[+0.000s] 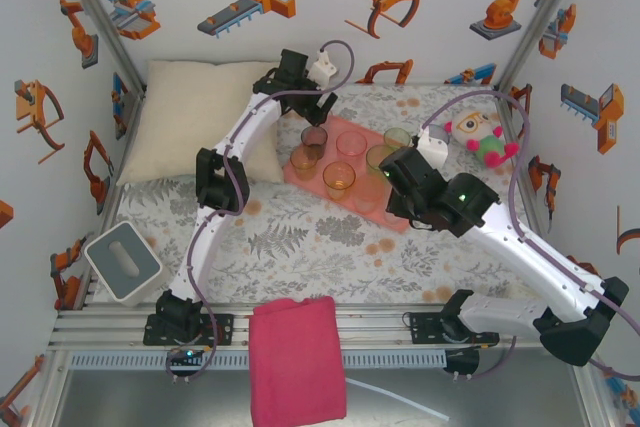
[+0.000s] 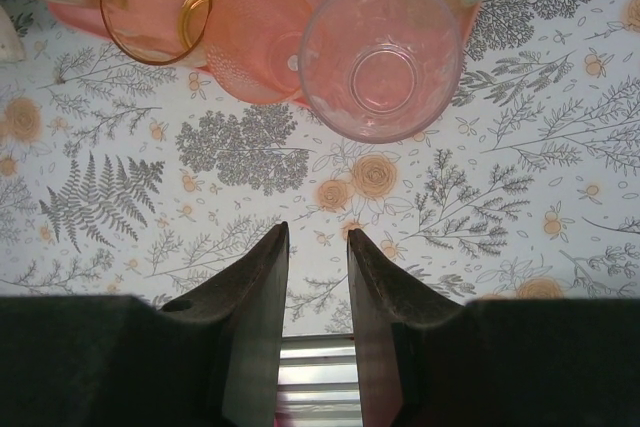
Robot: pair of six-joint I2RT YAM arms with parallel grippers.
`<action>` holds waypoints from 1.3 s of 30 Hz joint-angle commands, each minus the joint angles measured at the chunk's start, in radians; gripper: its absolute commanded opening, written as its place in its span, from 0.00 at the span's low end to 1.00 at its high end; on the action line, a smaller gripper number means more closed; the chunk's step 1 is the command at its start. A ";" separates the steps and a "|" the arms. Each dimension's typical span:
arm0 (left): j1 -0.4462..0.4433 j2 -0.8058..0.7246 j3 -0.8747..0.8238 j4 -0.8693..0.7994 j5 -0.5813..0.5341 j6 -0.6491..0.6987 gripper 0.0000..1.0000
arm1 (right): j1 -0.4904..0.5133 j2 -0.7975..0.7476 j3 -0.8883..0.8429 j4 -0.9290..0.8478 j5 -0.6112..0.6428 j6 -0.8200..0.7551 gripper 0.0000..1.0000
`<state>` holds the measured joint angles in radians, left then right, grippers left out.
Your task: Place the glasses into the tray
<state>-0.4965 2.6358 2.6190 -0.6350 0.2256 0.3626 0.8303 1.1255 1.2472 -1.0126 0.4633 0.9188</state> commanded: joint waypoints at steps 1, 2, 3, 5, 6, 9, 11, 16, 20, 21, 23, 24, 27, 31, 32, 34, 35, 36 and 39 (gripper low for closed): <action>0.003 -0.062 0.034 0.014 0.008 -0.002 0.79 | -0.007 -0.013 0.000 0.006 0.008 -0.008 0.32; 0.003 -0.062 0.035 0.017 0.008 -0.004 0.79 | -0.006 -0.013 0.000 0.006 0.008 -0.008 0.32; 0.004 -0.061 0.036 0.019 0.010 -0.005 0.79 | -0.007 -0.013 0.001 0.006 0.009 -0.008 0.32; 0.003 -0.061 0.038 0.021 0.009 -0.007 0.79 | -0.008 -0.012 0.002 0.006 0.011 -0.008 0.32; 0.004 -0.063 0.038 0.023 0.009 -0.009 0.80 | -0.009 -0.011 0.003 0.006 0.011 -0.009 0.32; 0.003 -0.069 0.038 0.023 0.009 -0.008 0.80 | -0.011 -0.007 0.007 0.005 0.010 -0.012 0.32; 0.005 -0.074 0.038 0.023 0.009 -0.006 0.81 | -0.013 -0.003 0.011 0.006 0.009 -0.013 0.32; 0.004 -0.090 0.038 0.025 0.002 -0.004 0.85 | -0.015 0.003 0.028 0.002 0.009 -0.021 0.32; 0.004 -0.115 0.043 0.025 -0.024 -0.004 0.85 | -0.025 -0.007 0.057 -0.022 0.018 -0.024 0.32; 0.004 -0.127 0.050 0.018 -0.029 -0.003 0.86 | -0.027 -0.011 0.069 -0.036 0.029 -0.020 0.32; 0.004 -0.156 0.054 0.008 -0.029 0.001 0.86 | -0.026 -0.028 0.087 -0.056 0.049 -0.020 0.32; 0.005 -0.175 0.053 0.004 -0.028 0.001 0.86 | -0.027 -0.043 0.092 -0.064 0.057 -0.019 0.32; 0.005 -0.228 0.050 -0.019 -0.028 0.010 0.86 | -0.026 -0.098 0.101 -0.093 0.088 -0.003 0.32; 0.005 -0.312 0.047 -0.105 -0.023 0.012 0.88 | -0.028 -0.189 0.060 -0.149 0.135 0.072 0.32; 0.004 -0.336 0.042 -0.131 -0.021 0.011 0.89 | -0.028 -0.216 0.043 -0.162 0.142 0.098 0.32; 0.004 -0.404 0.012 -0.186 -0.015 0.008 0.91 | -0.029 -0.278 -0.022 -0.185 0.147 0.163 0.32; 0.004 -0.438 -0.007 -0.210 -0.012 0.007 0.92 | -0.033 -0.306 -0.054 -0.199 0.146 0.193 0.31; 0.004 -0.480 -0.025 -0.241 -0.007 0.006 0.93 | -0.038 -0.336 -0.097 -0.209 0.136 0.226 0.31; 0.004 -0.601 -0.110 -0.327 0.017 -0.008 0.96 | -0.070 -0.405 -0.235 -0.204 0.068 0.290 0.31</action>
<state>-0.4965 2.1376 2.5603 -0.8291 0.2073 0.3626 0.7792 0.7422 1.0988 -1.1664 0.5549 1.0943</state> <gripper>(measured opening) 0.950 0.316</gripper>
